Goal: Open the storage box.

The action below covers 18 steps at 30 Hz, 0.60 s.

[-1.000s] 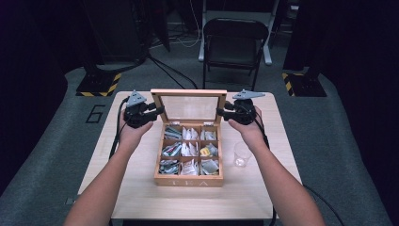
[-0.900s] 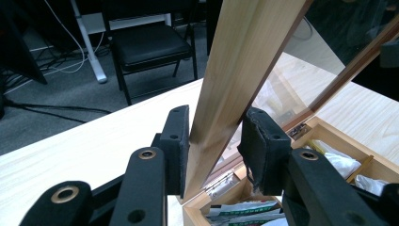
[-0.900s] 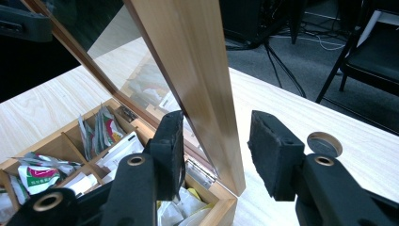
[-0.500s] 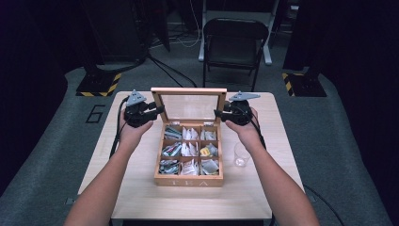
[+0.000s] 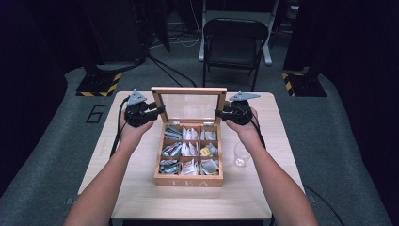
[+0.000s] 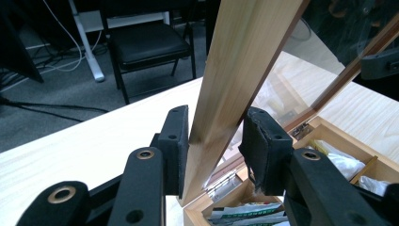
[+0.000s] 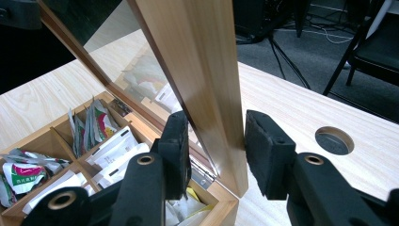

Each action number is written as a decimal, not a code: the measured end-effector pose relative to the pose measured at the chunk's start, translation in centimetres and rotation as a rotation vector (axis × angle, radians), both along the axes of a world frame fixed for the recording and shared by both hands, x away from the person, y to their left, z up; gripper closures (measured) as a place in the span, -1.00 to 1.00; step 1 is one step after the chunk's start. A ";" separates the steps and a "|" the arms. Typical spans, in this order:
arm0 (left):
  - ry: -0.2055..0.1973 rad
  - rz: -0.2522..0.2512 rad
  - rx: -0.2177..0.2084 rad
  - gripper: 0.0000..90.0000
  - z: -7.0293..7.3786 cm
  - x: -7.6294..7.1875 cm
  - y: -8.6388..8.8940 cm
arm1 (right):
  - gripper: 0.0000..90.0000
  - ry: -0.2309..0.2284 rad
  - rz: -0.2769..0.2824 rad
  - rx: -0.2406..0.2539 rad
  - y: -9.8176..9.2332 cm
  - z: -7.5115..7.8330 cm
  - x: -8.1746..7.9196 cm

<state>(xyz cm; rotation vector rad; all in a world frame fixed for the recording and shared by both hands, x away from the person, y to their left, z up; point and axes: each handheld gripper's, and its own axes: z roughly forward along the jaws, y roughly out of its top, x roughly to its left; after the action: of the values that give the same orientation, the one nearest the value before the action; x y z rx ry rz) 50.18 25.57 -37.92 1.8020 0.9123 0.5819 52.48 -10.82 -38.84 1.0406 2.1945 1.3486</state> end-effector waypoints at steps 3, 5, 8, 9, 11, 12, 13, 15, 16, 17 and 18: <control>0.005 0.002 0.002 0.36 -0.1 0.1 -0.1 | 0.35 0.001 0.000 0.001 0.0 0.0 0.0; 0.006 0.000 0.007 0.36 -0.1 0.2 -0.1 | 0.36 0.000 -0.004 0.001 0.0 0.0 0.0; 0.010 0.001 0.011 0.36 -0.3 0.3 -0.1 | 0.36 0.005 -0.011 0.008 0.0 0.0 0.0; 0.008 0.002 0.012 0.37 -0.4 0.4 -0.1 | 0.36 0.000 -0.007 0.005 0.0 0.0 0.1; 0.012 0.004 0.008 0.37 -0.6 0.6 -0.2 | 0.36 0.001 -0.008 0.007 0.0 0.0 0.1; 0.016 0.006 0.005 0.37 -0.7 0.6 -0.2 | 0.36 -0.001 -0.010 0.007 0.0 -0.1 0.1; 0.018 0.003 0.018 0.37 -0.7 0.7 -0.2 | 0.36 -0.001 -0.011 0.007 0.0 -0.1 0.2; 0.019 0.006 0.025 0.38 -0.8 0.9 -0.2 | 0.36 -0.001 -0.016 0.013 0.0 -0.1 0.3; 0.023 0.007 0.023 0.39 -0.9 0.9 -0.2 | 0.35 0.006 -0.020 0.014 0.0 -0.1 0.3; 0.026 0.007 0.024 0.40 -0.9 1.0 -0.1 | 0.34 0.005 -0.018 0.013 0.0 -0.2 0.4; 0.029 0.009 0.023 0.41 -1.0 1.0 -0.1 | 0.33 0.006 -0.021 0.014 0.0 -0.2 0.5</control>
<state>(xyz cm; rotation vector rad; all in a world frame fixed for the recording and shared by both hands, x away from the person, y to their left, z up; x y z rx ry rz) 51.22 25.46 -38.90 1.8318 0.9368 0.5756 52.94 -10.86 -39.07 1.0710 2.1760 1.3555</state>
